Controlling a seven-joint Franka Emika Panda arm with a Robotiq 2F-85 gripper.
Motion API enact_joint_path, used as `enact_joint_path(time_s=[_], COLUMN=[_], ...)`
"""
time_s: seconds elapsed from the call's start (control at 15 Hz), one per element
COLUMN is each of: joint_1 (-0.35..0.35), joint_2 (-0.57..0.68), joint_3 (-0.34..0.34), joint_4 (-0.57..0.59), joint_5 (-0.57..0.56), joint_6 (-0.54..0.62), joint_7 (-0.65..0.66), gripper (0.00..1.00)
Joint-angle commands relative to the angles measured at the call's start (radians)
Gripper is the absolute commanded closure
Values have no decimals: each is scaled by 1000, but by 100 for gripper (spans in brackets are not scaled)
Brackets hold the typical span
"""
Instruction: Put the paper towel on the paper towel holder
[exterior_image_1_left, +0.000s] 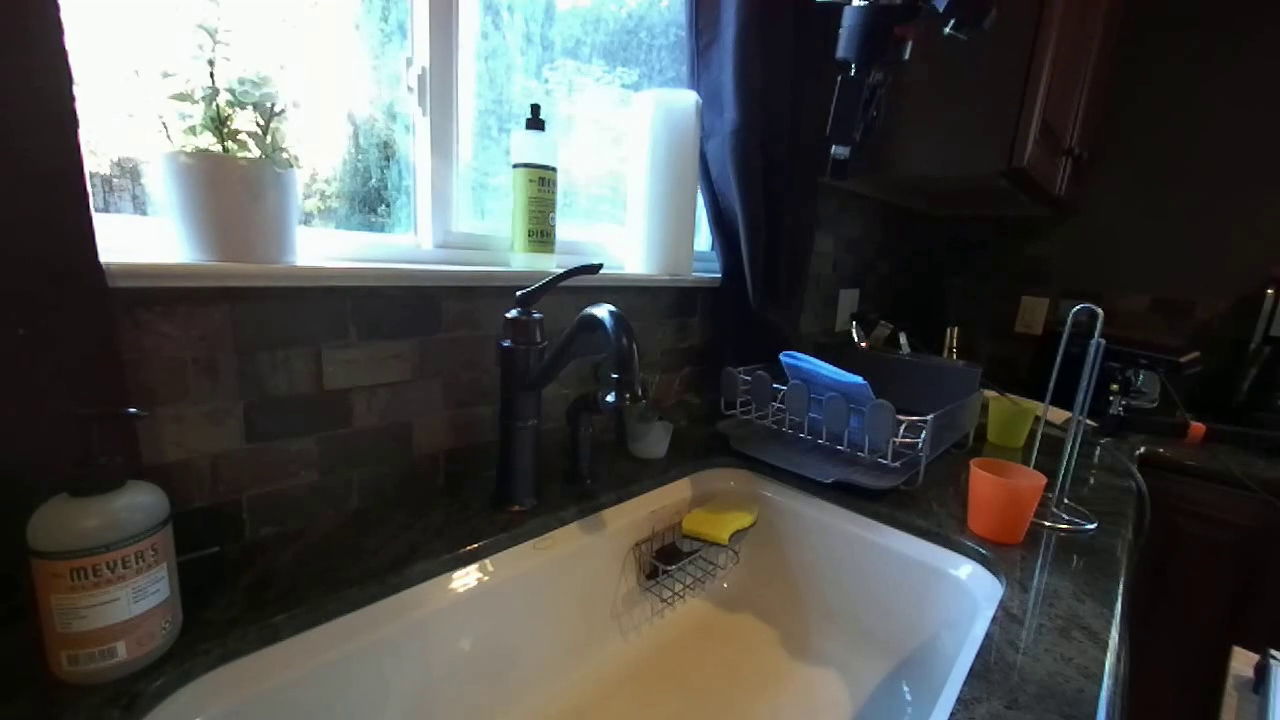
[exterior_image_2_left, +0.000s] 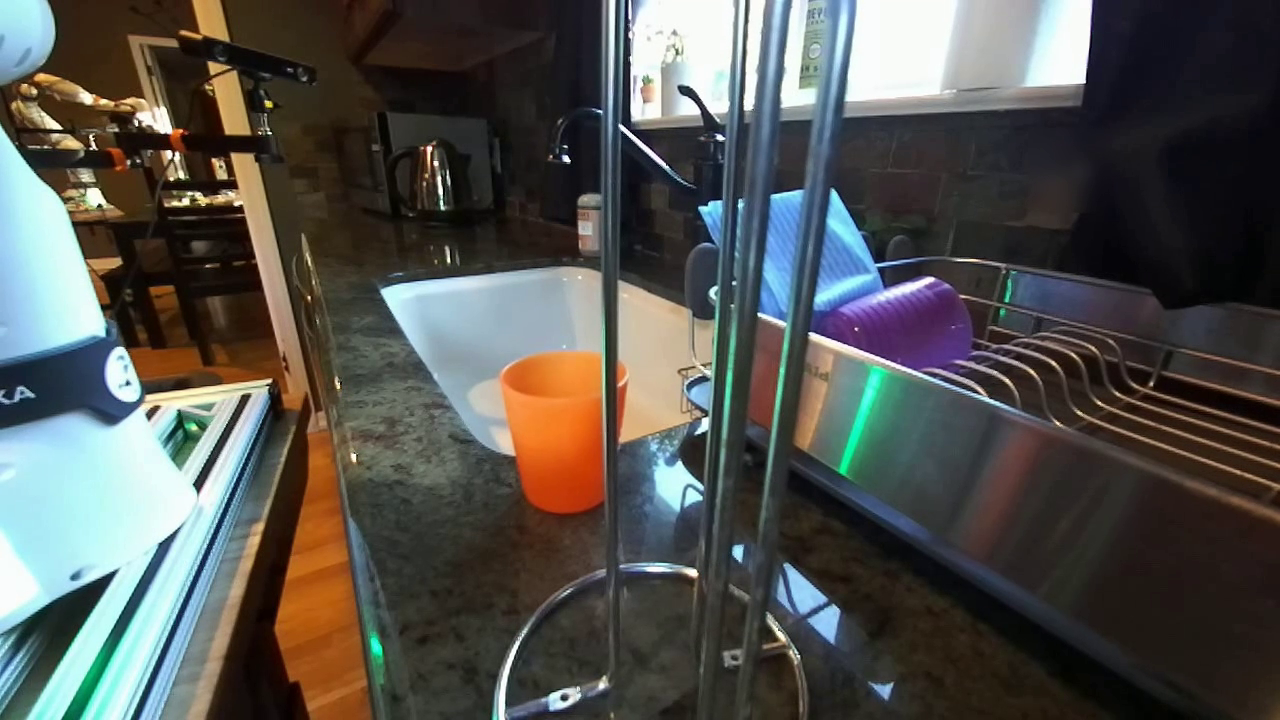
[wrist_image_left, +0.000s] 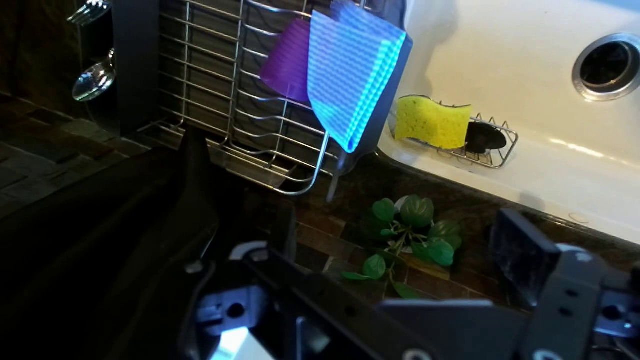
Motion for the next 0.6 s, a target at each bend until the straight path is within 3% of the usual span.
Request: enact_joint_path(time_s=[0.0, 0.27, 0.53], joint_1=[5, 7, 9], joint_2=[21, 94, 240], joint_3=[-12, -53, -71], joint_4=[51, 199, 453], joint_5=[-33, -45, -3], joint_6=[57, 102, 98], joint_7=[-36, -205, -303], gripper=[0, 0, 0])
